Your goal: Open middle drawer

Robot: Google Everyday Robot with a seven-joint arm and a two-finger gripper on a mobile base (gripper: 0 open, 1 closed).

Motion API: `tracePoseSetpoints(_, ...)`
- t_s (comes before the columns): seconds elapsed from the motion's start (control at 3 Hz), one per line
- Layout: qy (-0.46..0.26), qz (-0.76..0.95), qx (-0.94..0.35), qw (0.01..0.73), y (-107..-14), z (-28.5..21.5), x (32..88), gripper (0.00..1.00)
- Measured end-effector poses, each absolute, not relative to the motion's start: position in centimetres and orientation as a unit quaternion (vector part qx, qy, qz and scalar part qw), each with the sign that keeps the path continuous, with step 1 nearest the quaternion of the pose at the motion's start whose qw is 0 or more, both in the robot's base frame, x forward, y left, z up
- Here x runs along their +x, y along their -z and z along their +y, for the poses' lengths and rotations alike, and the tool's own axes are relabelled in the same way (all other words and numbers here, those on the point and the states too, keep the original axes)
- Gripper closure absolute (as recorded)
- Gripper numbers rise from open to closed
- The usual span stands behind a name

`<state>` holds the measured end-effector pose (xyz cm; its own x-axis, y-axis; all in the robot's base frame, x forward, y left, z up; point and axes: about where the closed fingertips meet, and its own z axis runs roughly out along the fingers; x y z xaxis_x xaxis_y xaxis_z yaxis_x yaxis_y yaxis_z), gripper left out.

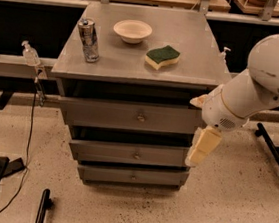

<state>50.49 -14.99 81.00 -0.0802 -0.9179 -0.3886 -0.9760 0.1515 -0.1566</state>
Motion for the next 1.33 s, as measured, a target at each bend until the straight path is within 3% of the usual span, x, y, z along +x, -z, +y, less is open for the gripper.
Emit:
tracePoseSetpoints(0.33, -0.093, 0.710, -0.672, 0.190, -79.5, -13.6, 51.0, 0.00)
tracePoseSetpoints(1.0, -0.136, 0.642, -0.700, 0.282, -69.6, -8.0, 56.3, 0.00)
tracePoseSetpoints(1.33, -0.152, 0.628, -0.699, 0.307, -65.5, -7.5, 57.5, 0.00)
